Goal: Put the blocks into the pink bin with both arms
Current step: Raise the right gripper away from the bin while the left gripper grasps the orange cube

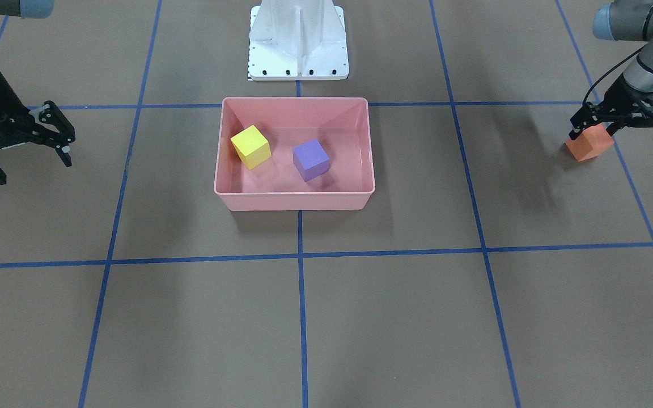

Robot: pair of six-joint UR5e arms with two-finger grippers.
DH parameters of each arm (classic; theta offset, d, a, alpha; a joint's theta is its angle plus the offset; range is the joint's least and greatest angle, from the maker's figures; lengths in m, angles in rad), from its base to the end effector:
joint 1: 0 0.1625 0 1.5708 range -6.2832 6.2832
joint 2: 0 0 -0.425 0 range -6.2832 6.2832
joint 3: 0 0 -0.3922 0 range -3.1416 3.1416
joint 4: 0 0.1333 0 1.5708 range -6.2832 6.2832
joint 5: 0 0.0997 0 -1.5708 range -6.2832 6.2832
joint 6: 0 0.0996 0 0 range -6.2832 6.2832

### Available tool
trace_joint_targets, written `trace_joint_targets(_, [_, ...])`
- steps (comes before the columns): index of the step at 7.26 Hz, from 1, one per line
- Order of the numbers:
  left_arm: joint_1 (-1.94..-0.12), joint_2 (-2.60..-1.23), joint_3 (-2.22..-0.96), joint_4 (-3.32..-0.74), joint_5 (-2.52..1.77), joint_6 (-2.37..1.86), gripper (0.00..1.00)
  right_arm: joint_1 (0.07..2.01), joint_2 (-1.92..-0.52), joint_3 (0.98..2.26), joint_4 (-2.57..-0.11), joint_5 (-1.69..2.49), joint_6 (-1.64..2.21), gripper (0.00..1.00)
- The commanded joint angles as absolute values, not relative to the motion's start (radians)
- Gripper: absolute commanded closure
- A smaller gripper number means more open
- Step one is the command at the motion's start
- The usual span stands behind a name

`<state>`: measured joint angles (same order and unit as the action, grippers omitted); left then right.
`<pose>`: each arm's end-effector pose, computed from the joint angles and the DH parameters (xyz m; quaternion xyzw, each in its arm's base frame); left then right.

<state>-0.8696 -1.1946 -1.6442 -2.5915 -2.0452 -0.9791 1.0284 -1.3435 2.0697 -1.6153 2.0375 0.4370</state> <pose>0.1597 -0.3253 0.6759 0.0640 0.4011 -0.0443 0.9127 -0.1939 -0.4932 0.3224 0.1845 -0.3453 -0.1255 0.9116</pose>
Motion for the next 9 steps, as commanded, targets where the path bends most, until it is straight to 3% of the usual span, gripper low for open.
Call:
trace_joint_targets(1, [-0.857,-1.198,-1.641,-2.591,-2.011,-0.962,0.54,1.063,-1.35,2.046,-1.615,2.06,0.373,0.0])
trace_joint_targets(2, [-0.859,-1.201,-1.64,-2.591,-2.013,-0.922,0.74,1.099,-1.351,2.027,-1.615,2.1,0.324,0.0])
trace_joint_targets(3, [-0.861,-1.203,-1.657,-2.591,-2.017,-0.92,0.86,1.135,-1.361,2.011,-1.615,2.123,0.269,0.0])
trace_joint_targets(6, [-0.87,-1.297,-1.795,-2.48,-2.059,-0.92,0.87,1.212,-1.458,1.971,-1.574,2.148,0.158,0.0])
trace_joint_targets(8, [-0.87,-1.426,-2.056,-2.064,-2.059,-0.933,0.88,1.241,-1.55,1.825,-1.287,2.16,0.152,0.0])
trace_joint_targets(9, [-0.87,-1.548,-2.087,-1.93,-2.06,-0.954,0.88,1.247,-1.584,1.762,-1.188,2.16,0.152,0.0])
